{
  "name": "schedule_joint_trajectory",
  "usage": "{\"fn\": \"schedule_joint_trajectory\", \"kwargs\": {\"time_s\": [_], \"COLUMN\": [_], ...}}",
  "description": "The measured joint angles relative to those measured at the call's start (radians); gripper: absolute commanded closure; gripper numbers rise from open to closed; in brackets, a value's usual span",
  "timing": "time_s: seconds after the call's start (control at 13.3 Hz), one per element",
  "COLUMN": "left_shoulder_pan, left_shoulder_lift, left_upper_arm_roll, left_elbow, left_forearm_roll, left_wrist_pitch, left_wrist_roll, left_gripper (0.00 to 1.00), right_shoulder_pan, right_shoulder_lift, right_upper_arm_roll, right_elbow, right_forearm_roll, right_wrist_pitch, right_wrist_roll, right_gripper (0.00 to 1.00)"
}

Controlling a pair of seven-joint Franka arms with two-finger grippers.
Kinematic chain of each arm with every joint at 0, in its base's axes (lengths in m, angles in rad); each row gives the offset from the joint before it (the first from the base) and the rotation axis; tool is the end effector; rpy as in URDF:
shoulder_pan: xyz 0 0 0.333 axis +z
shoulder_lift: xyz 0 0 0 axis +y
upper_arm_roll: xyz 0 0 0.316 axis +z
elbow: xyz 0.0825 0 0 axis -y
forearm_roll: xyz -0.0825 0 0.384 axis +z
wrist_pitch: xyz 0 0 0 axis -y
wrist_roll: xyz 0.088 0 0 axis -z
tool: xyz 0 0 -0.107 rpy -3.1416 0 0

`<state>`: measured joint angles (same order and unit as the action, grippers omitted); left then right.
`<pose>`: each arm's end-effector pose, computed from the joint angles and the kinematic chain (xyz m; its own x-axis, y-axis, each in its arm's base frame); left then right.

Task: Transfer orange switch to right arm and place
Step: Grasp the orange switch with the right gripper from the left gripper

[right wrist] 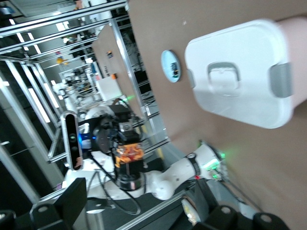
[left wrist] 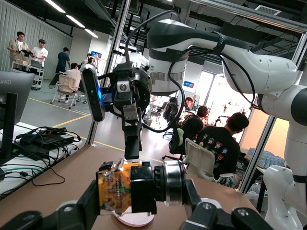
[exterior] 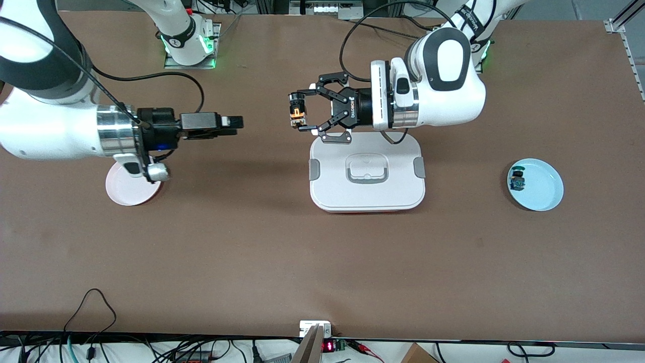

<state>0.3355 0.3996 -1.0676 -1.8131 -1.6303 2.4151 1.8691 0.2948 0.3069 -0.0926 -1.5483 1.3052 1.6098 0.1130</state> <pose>0.5279 -0.3842 0.4701 0.2943 -0.0198 0.9555 -0.9533 -0.0779 0.2919 0.6110 0.2356 0.5268 0.9220 0.1141 -0.3701 -0.3107 -0.3525 -0.8827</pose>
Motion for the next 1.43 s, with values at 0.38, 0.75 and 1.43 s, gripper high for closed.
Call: {"fn": "schedule_joint_trajectory", "kwargs": {"time_s": [0.38,0.75,1.43], "left_shoulder_pan": [0.009,0.009,0.010], "left_shoulder_lift": [0.000,0.000,0.000], "left_upper_arm_roll": [0.003,0.003,0.003], "left_elbow": [-0.004,-0.005,-0.005], "left_forearm_roll": [0.000,0.000,0.000], "left_wrist_pitch": [0.000,0.000,0.000], "left_wrist_roll": [0.000,0.000,0.000], "left_gripper": [1.00,1.00,1.00], "right_shoulder_pan": [0.032,0.079,0.124], "right_shoulder_lift": [0.036,0.098,0.063], "right_upper_arm_roll": [0.000,0.000,0.000], "right_elbow": [-0.002,-0.005,-0.095], "right_forearm_roll": [0.155,0.234,0.281], "right_wrist_pitch": [0.035,0.037,0.053], "right_wrist_roll": [0.049,0.051,0.033], "right_gripper": [0.00,0.00,0.00]}}
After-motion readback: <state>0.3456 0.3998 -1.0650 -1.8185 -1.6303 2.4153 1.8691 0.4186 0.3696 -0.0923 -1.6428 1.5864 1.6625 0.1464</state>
